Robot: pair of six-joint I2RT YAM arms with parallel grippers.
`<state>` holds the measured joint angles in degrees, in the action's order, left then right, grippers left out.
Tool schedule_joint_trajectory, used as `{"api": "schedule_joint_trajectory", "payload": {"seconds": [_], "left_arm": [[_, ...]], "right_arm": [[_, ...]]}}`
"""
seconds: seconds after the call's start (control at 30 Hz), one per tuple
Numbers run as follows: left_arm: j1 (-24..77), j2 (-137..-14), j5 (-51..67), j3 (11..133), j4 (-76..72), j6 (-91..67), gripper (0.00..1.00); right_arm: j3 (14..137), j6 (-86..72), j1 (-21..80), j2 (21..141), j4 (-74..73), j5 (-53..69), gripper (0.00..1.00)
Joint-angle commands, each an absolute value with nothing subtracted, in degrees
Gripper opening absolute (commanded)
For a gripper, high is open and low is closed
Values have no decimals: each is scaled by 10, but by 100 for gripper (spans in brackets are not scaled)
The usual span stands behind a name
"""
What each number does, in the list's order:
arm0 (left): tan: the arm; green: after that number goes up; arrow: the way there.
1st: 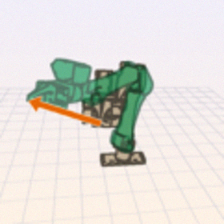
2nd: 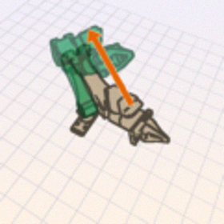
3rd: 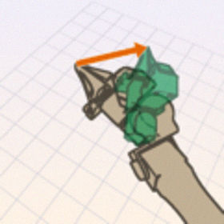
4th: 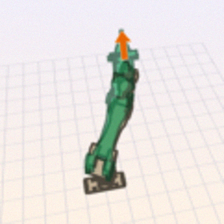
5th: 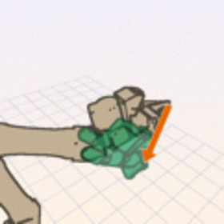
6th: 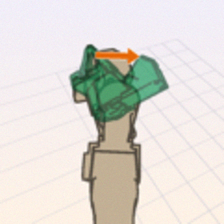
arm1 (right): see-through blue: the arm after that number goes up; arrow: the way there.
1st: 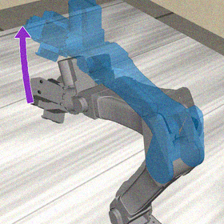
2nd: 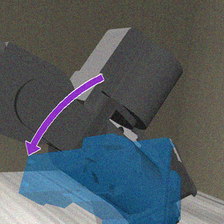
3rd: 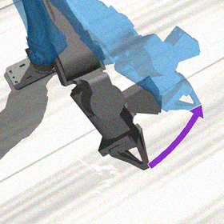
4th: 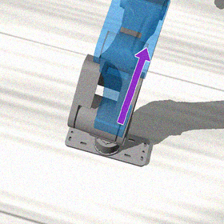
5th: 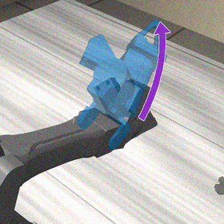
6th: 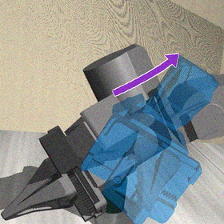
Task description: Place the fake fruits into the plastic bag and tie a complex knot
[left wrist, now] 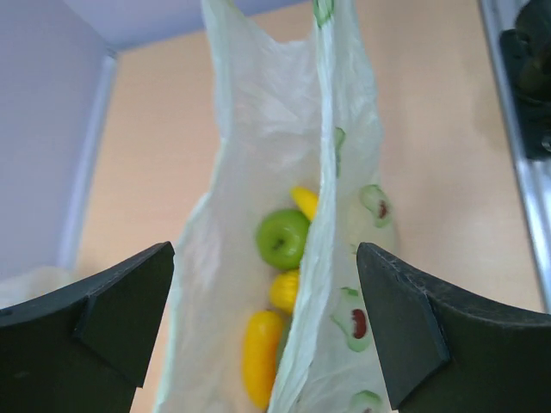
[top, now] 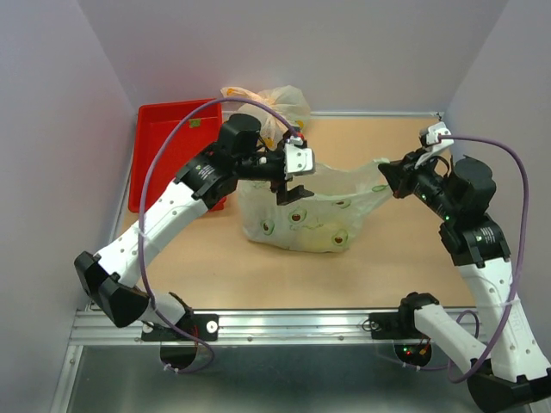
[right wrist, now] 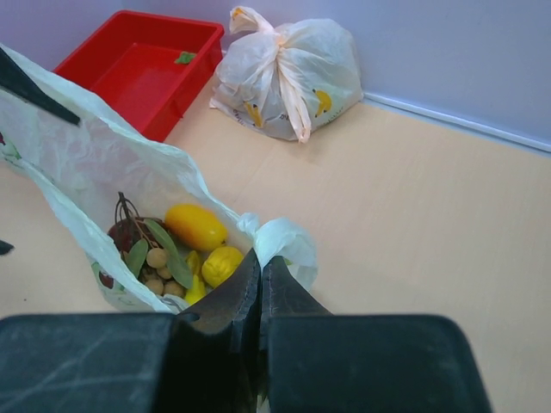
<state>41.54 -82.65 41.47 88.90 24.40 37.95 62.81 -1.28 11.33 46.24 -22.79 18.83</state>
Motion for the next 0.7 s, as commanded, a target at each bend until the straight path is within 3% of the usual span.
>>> {"api": "schedule_joint_trajectory", "payload": {"seconds": [0.0,0.47,0.67], "left_arm": [[423,-808,333,858,135,434,99],[398,-963,486,1082,283,320,99],[398,-1060,548,1198,483,370,99]], "right_arm": [[621,-6,113,447,-216,196,0],[551,83,114,355,-217,207,1],[545,98,114,353,-213,197,0]]}}
